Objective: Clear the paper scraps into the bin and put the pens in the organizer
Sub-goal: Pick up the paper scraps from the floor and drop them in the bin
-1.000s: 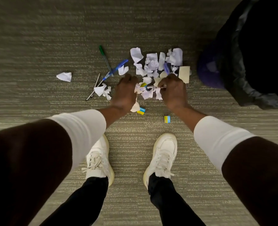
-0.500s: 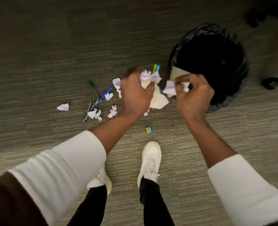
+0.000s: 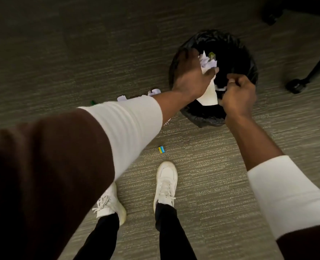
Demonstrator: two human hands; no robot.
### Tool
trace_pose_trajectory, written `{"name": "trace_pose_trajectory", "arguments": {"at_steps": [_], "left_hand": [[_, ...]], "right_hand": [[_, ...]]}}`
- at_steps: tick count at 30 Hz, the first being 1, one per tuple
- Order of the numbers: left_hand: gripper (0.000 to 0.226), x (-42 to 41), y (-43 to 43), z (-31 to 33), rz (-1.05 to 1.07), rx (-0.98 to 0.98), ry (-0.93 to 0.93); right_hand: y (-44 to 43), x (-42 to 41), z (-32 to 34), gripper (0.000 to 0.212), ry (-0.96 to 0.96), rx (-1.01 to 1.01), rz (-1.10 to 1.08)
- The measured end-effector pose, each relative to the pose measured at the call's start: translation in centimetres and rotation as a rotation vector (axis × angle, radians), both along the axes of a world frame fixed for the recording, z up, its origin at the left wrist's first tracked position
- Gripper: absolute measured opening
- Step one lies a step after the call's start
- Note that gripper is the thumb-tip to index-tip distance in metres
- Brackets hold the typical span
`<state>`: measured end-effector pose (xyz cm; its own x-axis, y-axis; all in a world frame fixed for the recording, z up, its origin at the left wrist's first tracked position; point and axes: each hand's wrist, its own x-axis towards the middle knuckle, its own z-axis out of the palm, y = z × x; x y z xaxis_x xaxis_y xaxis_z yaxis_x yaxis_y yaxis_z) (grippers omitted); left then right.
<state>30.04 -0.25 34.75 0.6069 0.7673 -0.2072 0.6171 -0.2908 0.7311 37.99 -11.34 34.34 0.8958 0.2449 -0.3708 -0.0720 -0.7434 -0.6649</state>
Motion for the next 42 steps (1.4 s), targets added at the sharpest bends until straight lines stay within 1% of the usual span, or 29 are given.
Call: {"name": "trace_pose_trajectory", "arguments": {"at_steps": [2,4,6,8,11,13,15,17,18,20,22,25,27,29,32,35,39,42], "left_hand": [[0.061,0.0,-0.3,-0.1,-0.029,0.015,-0.005],[0.061,-0.7,-0.6,-0.2,-0.027,0.019,0.008],[0.051,-1.8,-0.4,-0.7,0.012,0.024,0.005],[0.036,-3.6,0.1,-1.7,0.077,0.029,0.009],[0.015,-7.7,1.0,-3.9,0.119,-0.013,0.125],[0.014,-10.7,1.4,-5.4,0.115,-0.059,0.208],[0.016,-14.2,1.9,-7.1,0.089,-0.085,0.318],[0.024,-17.5,2.4,-9.2,0.012,-0.102,0.438],[0.031,-19.0,2.6,-10.3,-0.044,-0.108,0.495],[0.045,-21.7,2.8,-12.8,-0.147,-0.111,0.617],[0.056,-24.1,2.9,-15.7,-0.191,-0.124,0.700],[0.076,-26.7,2.2,-20.1,-0.260,-0.120,0.763],[0.092,-27.8,1.5,-23.2,-0.335,-0.084,0.772],[0.102,-28.4,1.1,-25.6,-0.377,-0.039,0.755],[0.104,-28.1,0.7,-28.8,-0.348,0.049,0.682],[0.115,-27.3,0.8,-31.1,-0.365,0.114,0.643],[0.127,-26.4,1.1,-33.5,-0.428,0.196,0.584],[0.138,-26.0,1.3,-34.2,-0.468,0.188,0.546]], "right_hand": [[-0.5,-0.3,-0.1,0.030,0.015,0.005,0.028],[-1.0,-0.9,-0.2,0.032,-0.024,-0.004,0.080],[-1.4,-1.7,-0.5,0.032,-0.090,0.000,0.143],[-1.5,-2.8,-0.9,0.030,-0.166,0.039,0.199],[-1.6,-5.5,-2.1,0.019,-0.204,0.126,0.292],[-1.6,-7.8,-3.2,0.014,-0.198,0.146,0.395],[-1.5,-10.5,-5.0,0.012,-0.145,0.125,0.510],[-1.7,-13.0,-7.6,0.015,-0.042,0.032,0.624],[-2.1,-13.9,-8.9,0.020,0.014,-0.043,0.678],[-2.9,-15.8,-12.1,0.041,0.109,-0.202,0.750],[-3.8,-17.4,-15.6,0.066,0.175,-0.344,0.784],[-5.2,-19.4,-20.8,0.094,0.242,-0.498,0.774],[-5.9,-20.6,-24.2,0.105,0.251,-0.546,0.747],[-6.3,-21.4,-26.7,0.108,0.214,-0.560,0.693],[-6.2,-22.2,-29.9,0.115,0.155,-0.538,0.602],[-5.2,-22.3,-32.0,0.120,0.076,-0.489,0.600],[-1.4,-21.6,-33.2,0.110,-0.037,-0.376,0.566],[1.6,-20.4,-33.4,0.110,-0.053,-0.229,0.554]]}}
